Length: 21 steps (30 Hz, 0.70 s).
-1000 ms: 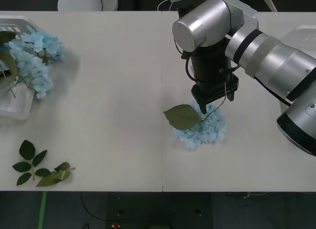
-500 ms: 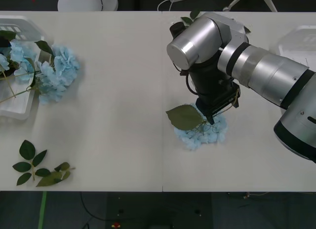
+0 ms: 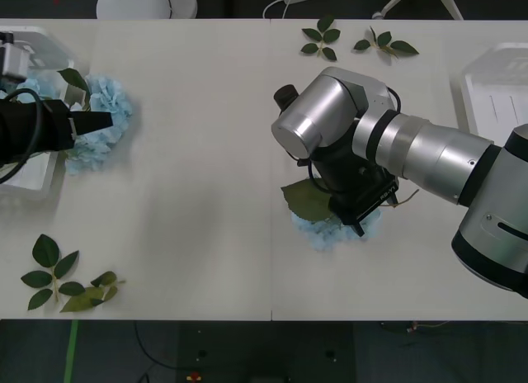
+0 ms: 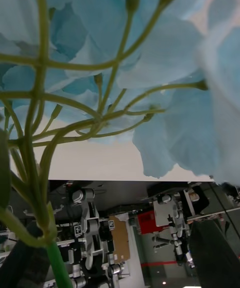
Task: Place the red flowers into the right box and the blue flowers into the left box. If a person shows an open palm, hand one flower to the person first, then continue sorting.
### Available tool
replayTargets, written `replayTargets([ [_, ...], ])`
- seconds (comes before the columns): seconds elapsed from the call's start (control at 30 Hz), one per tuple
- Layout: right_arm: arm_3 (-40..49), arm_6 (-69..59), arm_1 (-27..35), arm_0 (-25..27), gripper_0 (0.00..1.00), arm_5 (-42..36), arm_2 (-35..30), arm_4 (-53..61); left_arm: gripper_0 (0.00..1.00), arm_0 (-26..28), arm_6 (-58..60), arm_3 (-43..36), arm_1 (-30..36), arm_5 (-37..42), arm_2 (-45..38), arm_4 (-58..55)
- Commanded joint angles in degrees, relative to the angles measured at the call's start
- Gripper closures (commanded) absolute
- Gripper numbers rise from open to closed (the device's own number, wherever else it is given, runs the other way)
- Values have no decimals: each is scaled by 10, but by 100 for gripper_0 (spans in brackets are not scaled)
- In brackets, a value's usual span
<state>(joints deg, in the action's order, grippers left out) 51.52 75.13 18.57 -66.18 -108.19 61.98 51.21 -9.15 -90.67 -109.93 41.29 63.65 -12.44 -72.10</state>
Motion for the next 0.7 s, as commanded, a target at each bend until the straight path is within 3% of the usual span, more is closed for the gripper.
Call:
replayTargets([
  [0.03, 2, 13, -22, 8, 81, 15, 29, -8, 0, 13, 33, -41, -46, -22, 51, 43],
  [0.07, 2, 12, -25, 8, 98, 15, 30, -11, 0, 19, 31, -41, -52, -33, 60, 52],
  [0.1, 1, 12, -26, 8, 100, 17, 28, -13, 0, 24, 30, -41, -57, -42, 68, 59],
  [0.47, 8, 12, -24, 4, 100, 32, 15, -10, 0, 48, -35, -47, -62, -136, 143, 85],
  [0.6, 68, 8, 3, -4, 100, 35, -5, 3, 0, 86, -89, -71, -62, -158, 131, 50],
  [0.7, 140, 14, 42, -11, 100, 54, -39, 19, 0, 98, -93, -113, -50, -130, 117, 42],
])
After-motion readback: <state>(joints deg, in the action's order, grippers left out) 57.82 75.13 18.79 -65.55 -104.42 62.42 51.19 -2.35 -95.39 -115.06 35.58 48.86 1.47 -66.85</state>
